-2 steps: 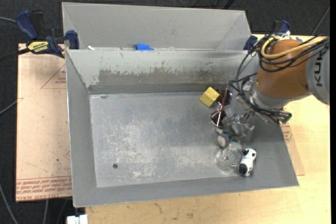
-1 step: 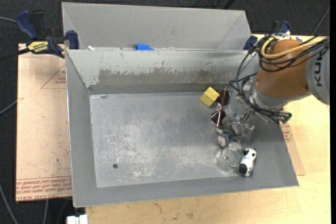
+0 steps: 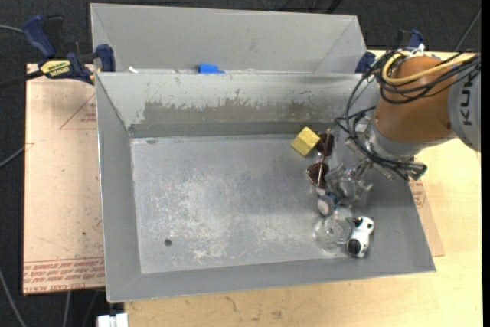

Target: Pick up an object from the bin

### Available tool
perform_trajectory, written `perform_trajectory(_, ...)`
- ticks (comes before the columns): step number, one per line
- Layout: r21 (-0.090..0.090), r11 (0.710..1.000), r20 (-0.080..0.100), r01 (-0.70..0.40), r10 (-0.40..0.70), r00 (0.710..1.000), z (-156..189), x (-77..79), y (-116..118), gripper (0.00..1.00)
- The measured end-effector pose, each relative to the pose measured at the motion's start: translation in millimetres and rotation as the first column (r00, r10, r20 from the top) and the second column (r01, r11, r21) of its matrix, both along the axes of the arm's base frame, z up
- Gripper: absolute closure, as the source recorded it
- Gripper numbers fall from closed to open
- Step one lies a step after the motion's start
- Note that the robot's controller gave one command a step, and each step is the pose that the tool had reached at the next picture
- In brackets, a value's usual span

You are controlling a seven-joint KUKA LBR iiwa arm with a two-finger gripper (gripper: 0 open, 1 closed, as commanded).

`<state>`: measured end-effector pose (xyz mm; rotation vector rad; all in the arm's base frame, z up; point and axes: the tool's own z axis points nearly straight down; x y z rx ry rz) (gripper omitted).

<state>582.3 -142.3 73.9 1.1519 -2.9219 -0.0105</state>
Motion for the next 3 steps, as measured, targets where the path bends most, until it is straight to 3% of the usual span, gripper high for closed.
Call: perform_trajectory(3,-0.004,1.0,0.007,0.002,-0.002,1.0,48,1.4,0,1.0)
